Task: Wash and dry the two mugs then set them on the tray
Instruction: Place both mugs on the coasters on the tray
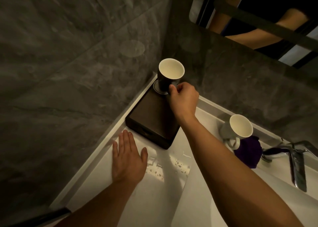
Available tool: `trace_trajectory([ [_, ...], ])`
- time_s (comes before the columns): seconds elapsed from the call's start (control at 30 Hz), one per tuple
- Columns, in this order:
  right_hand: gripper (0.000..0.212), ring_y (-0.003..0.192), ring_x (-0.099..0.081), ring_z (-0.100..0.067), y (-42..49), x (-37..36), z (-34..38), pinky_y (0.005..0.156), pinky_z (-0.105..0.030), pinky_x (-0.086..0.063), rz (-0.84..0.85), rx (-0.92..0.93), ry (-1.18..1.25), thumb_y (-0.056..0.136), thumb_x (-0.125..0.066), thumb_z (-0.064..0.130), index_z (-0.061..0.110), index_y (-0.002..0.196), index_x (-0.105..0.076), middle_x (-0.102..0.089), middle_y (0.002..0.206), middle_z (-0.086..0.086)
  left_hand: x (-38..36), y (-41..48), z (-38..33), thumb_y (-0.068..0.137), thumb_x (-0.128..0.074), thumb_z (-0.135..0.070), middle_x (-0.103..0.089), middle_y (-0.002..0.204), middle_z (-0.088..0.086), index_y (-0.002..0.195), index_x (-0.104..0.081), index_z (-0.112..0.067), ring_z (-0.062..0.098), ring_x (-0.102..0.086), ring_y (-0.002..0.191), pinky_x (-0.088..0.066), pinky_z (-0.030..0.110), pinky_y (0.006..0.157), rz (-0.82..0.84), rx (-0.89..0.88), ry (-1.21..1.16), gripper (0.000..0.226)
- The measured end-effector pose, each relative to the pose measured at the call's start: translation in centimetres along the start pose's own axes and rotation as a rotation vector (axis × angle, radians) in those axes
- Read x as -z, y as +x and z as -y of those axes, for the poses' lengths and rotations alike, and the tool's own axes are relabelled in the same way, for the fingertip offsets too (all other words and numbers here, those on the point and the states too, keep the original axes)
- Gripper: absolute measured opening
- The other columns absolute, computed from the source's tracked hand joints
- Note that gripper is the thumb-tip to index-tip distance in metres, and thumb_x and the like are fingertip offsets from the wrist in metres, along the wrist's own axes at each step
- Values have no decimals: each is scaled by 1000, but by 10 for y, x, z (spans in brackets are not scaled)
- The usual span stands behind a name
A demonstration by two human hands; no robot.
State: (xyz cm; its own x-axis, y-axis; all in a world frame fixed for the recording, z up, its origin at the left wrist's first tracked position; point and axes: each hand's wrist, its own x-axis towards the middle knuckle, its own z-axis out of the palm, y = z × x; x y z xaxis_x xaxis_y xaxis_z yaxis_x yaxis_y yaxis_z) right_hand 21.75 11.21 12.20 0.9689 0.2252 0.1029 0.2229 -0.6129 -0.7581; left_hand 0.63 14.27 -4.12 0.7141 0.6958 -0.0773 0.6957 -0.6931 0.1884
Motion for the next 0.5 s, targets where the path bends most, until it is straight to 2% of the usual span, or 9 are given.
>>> trace_trajectory([
  [0.13, 26, 73, -61, -18, 4, -8, 3, 61, -27, -38, -10, 10, -22, 96, -69, 32, 10, 84, -67, -65, 77, -3, 2, -1, -1, 100, -16, -59, -23, 172, 18, 162, -16, -4, 31, -22, 160, -21, 52, 128, 5, 1, -10, 84],
  [0.3, 25, 76, -64, -21, 6, -14, 5, 67, -34, -49, -1, 7, -24, 97, -68, 32, 9, 87, -68, -67, 80, -6, 1, -1, 0, 100, -16, -60, -23, 172, 17, 162, -15, -5, 31, -23, 159, -23, 52, 128, 5, 2, -18, 83],
  [0.43, 25, 78, -65, -21, 6, -13, 5, 67, -32, -46, 0, 8, -3, 97, -68, 32, 9, 87, -69, -68, 81, -6, 1, 0, 1, 100, -18, -60, -24, 171, 17, 162, -15, -5, 32, -24, 159, -23, 53, 127, -2, 4, -19, 83],
  [0.5, 26, 78, -65, -22, 5, -12, 5, 69, -35, -49, 7, 24, -1, 98, -67, 33, 9, 87, -68, -68, 81, -6, 1, 0, 1, 100, -20, -59, -25, 171, 18, 162, -15, -5, 31, -24, 159, -23, 52, 127, -8, 3, -17, 83],
])
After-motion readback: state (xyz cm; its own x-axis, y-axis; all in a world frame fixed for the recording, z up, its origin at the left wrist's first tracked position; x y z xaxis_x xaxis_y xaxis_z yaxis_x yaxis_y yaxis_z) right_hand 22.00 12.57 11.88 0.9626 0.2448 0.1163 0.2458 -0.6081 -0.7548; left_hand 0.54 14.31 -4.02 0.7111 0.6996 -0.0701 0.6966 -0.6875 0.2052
